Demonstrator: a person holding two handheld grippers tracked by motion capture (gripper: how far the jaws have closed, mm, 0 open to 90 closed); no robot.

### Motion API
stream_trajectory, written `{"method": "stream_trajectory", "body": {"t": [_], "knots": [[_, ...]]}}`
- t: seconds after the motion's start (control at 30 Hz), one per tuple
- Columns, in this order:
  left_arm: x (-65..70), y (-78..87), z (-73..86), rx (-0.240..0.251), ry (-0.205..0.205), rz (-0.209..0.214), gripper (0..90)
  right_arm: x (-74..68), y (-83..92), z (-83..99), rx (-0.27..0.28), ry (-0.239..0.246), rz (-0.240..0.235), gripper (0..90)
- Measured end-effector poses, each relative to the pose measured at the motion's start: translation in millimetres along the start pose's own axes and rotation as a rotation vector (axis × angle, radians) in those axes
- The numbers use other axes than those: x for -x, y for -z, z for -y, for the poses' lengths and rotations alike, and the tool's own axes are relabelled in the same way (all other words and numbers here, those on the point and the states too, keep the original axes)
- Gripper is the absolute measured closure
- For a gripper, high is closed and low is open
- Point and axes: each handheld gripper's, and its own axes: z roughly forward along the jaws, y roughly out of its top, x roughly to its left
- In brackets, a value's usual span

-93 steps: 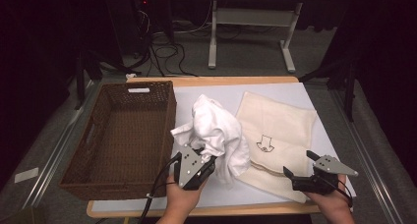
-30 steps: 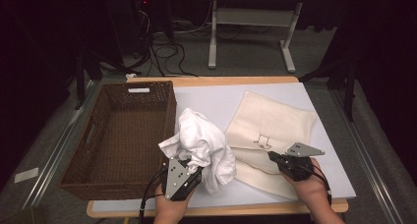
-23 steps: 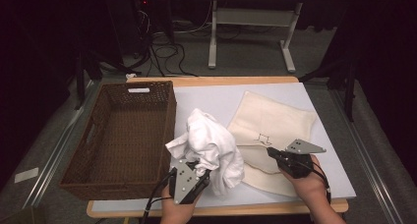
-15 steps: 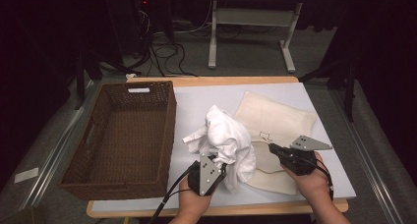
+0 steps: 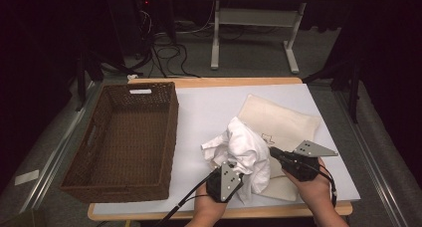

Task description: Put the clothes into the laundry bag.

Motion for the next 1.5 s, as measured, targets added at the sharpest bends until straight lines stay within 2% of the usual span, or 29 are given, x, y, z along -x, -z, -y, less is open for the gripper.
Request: {"method": "stream_trajectory", "body": {"t": [0.07,0.2,0.27,0.3,0.37,0.47,0.5,0.53,0.57,0.6,0.63,0.7,0.73,0.77,0.83,0.9,1.07,1.13,1.17,1.2,1.23,1.33,1.37,1.4,1.43,1.5], "knots": [[2.0,-4.3,1.9,-0.016,0.002,0.013,73.2,0.2,0.4,-0.1,0.001,0.0,0.001,88.9],[7.4,-17.7,9.2,-0.109,0.009,0.067,72.5,1.2,2.8,-1.5,0.021,-0.013,-0.003,89.0],[7.2,-23.6,12.2,-0.16,0.028,0.098,71.5,0.9,4.2,-2.4,0.029,-0.017,-0.003,88.9],[6.8,-25.8,13.4,-0.187,0.036,0.105,71.5,0.9,4.2,-2.4,0.029,-0.017,-0.003,88.9],[7.5,-27.2,15.6,-0.197,0.038,0.103,69.5,0.3,4.6,-2.7,0.037,-0.011,-0.006,89.0],[7.5,-25.1,15.6,-0.181,0.054,0.118,62.1,-1.5,5.1,-2.4,0.04,-0.003,-0.003,88.9],[7.7,-21.0,14.5,-0.159,0.051,0.128,53.1,-1.5,5.9,-1.5,0.041,0.001,-0.001,88.8],[7.7,-21.0,14.5,-0.159,0.051,0.128,50.1,-1.5,5.9,-1.5,0.041,0.001,-0.001,88.8],[8.6,-16.6,13.8,-0.138,0.042,0.119,50.1,-1.4,6.3,-1.2,0.041,0.001,-0.001,88.8],[9.3,-12.1,13.2,-0.115,0.04,0.112,46.5,-0.6,6.9,-0.6,0.044,0.004,-0.002,88.8],[9.8,-8.3,12.0,-0.092,0.042,0.112,36.3,-0.2,8.2,0.3,0.04,-0.007,0.0,88.8],[9.6,-0.9,7.3,-0.071,0.076,0.107,27.1,0.9,8.8,0.6,0.043,-0.004,0.0,88.8],[9.6,-0.9,7.3,-0.071,0.076,0.107,23.5,0.9,8.8,0.6,0.043,-0.004,0.0,88.8],[9.2,3.1,5.4,-0.064,0.093,0.103,23.5,1.0,9.1,0.6,0.044,-0.003,0.0,88.8],[9.4,7.2,3.9,-0.05,0.097,0.09,16.2,0.2,9.8,0.9,0.042,-0.004,0.001,88.7],[7.5,12.5,1.7,-0.03,0.107,0.072,15.4,-0.1,9.9,1.1,0.041,-0.008,0.002,88.7],[4.5,16.0,-0.8,-0.002,0.131,0.065,13.9,1.0,9.1,1.5,0.044,-0.003,0.001,88.6],[1.0,16.7,-4.3,0.014,0.147,0.081,17.1,0.7,9.0,1.6,0.042,-0.003,0.001,88.6],[1.0,16.7,-4.3,0.014,0.147,0.081,24.0,0.7,9.0,1.6,0.042,-0.003,0.001,88.6],[-1.1,17.3,-5.8,0.037,0.156,0.092,24.0,0.4,9.0,1.8,0.041,-0.006,0.001,88.6],[-3.8,16.4,-8.0,0.048,0.157,0.109,48.2,0.1,8.7,1.8,0.041,-0.002,0.003,88.6],[-4.4,12.4,-9.0,0.025,0.151,0.11,71.8,-0.3,8.7,1.8,0.041,-0.002,0.003,88.7],[-3.5,8.7,-8.3,0.01,0.148,0.111,71.8,-0.5,8.6,1.8,0.04,-0.002,0.002,88.6],[-0.9,2.3,-5.9,-0.012,0.141,0.112,80.5,-0.4,8.1,1.6,0.043,-0.005,0.0,88.7],[-0.9,2.3,-5.9,-0.012,0.141,0.112,81.9,-0.2,7.9,1.3,0.045,-0.003,-0.001,88.7],[3.7,-9.3,-2.1,-0.049,0.14,0.12,82.6,-0.5,7.7,1.1,0.046,-0.009,-0.002,88.7]]}}
